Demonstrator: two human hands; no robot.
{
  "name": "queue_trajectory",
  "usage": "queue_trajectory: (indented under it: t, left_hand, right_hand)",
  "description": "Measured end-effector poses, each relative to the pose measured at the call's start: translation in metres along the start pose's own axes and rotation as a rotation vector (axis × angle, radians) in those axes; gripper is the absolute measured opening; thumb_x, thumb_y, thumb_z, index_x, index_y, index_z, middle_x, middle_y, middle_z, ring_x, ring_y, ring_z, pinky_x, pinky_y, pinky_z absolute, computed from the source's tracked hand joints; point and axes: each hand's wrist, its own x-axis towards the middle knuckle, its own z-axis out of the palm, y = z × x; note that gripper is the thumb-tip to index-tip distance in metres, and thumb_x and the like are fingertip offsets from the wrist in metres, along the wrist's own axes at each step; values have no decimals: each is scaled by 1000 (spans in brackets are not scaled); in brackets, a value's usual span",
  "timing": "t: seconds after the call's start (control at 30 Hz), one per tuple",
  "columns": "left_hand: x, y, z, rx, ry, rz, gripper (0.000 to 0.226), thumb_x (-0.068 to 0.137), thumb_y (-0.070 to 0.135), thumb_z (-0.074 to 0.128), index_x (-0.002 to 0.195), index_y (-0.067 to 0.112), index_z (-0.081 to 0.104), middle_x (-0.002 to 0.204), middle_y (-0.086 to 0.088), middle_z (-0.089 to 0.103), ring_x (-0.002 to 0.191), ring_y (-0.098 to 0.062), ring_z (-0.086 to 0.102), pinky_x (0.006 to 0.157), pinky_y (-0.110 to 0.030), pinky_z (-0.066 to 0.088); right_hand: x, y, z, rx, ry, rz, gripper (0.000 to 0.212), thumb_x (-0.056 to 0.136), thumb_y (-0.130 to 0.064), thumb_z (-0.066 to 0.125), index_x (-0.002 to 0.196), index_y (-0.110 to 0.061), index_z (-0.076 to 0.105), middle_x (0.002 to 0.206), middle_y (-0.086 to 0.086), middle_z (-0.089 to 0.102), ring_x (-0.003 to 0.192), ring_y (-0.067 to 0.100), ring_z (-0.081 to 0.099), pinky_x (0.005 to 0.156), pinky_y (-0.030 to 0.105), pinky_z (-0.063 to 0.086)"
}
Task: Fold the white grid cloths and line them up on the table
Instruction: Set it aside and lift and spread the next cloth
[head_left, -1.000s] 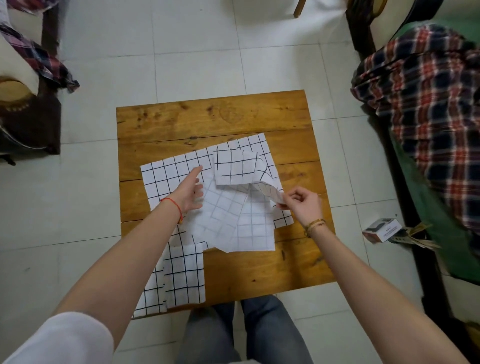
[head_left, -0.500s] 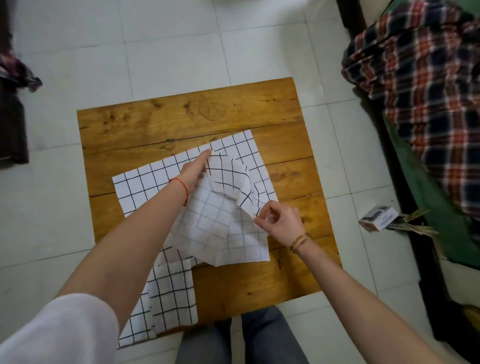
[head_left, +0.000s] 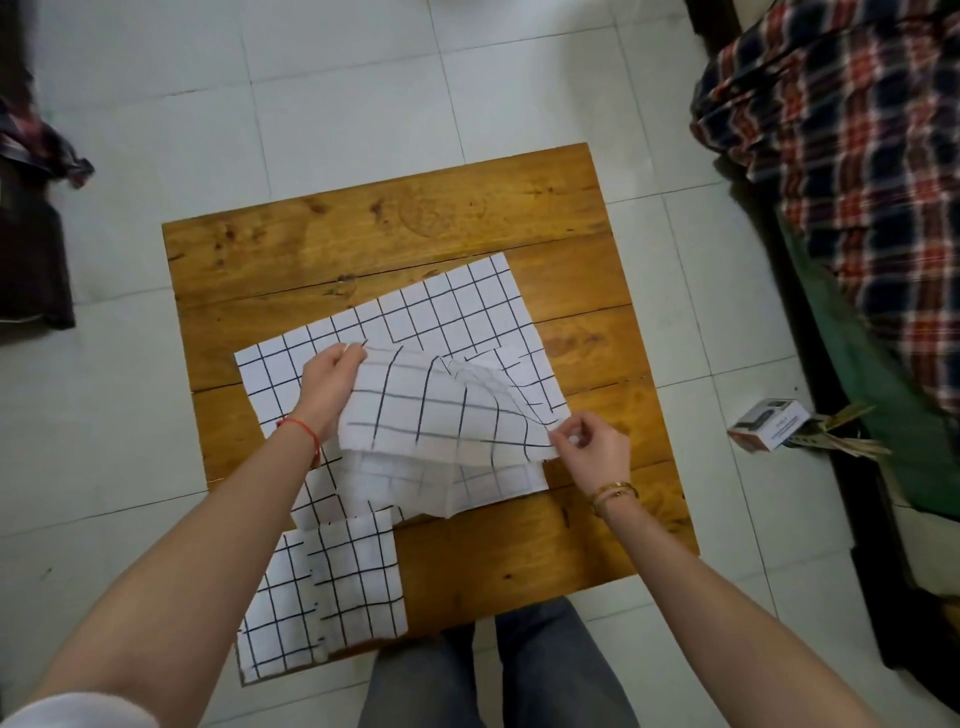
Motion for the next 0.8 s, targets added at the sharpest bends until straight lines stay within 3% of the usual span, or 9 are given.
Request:
queue_trajectory:
  t: [0.13,0.27,0.33,0.4,0.47,0.6,0.67,0.73,0.8]
  left_hand:
    - [-24,-36,-21,-128,-8,-76,21,82,18,58,62,22,60,68,1,53,73,-18,48,67,-33,37]
    - [-41,-63,-28,-154,14,-110,25,78,10,60,56,23,59,67,5,53,75,-19,46,75,-37,36]
    - [-46,-72,-29,-154,28,-117,25,80,5,59,60,21,58,69,3,54,74,-18,47,75,-35,38]
    - [-48,-77,-29,-163,14,-145,19,78,5,61,68,21,60,68,3,52,69,-17,45,66,-32,39]
    - [-48,-81,-26,-140,-7,-169,16,79,4,62,88,17,59,68,1,50,60,-15,43,56,-29,37]
    - [-44,-84,-18,-91,-11,-192,39,82,1,61,115,18,50,87,-2,56,61,-13,46,57,-25,43]
    - [-40,-88,-16,-111,-18,-206,44,82,3,61,120,19,44,84,-2,52,65,-13,46,58,-26,41]
    - [-35,-89,-16,-136,-19,-219,41,75,13,61,114,19,50,83,0,50,70,-15,45,59,-29,38]
    - [-26,-90,-17,-190,10,-209,21,68,26,60,88,20,63,81,2,54,76,-18,49,63,-31,39]
  right_hand:
    - [-7,10,-1,13,62,43,10,81,-19,71,76,-17,63,73,-1,65,60,7,52,54,19,40]
    - [-7,10,6,72,-10,92,7,82,-27,68,81,-26,60,82,-4,68,71,12,64,65,28,54]
    - [-2,7,9,80,-2,103,9,83,-33,62,86,-27,56,83,-5,68,75,16,67,69,34,57]
    - [9,-1,11,57,20,103,16,82,-40,56,89,-26,54,84,-4,66,76,18,66,70,36,56]
    - [25,-11,15,51,22,91,19,85,-42,54,89,-24,53,82,-5,63,76,17,63,70,36,56]
    - [65,-42,27,63,-42,45,19,92,-33,56,99,-15,58,84,-5,59,81,14,56,73,28,48]
    - [86,-57,37,54,-95,24,25,92,-34,56,106,-15,59,92,-4,60,85,12,55,78,27,48]
    - [102,-69,48,33,-136,19,29,90,-35,58,111,-14,58,96,-4,60,89,13,56,82,28,49]
    - [114,-79,58,-6,-173,11,32,91,-35,58,113,-12,56,94,-4,60,89,14,55,82,29,48]
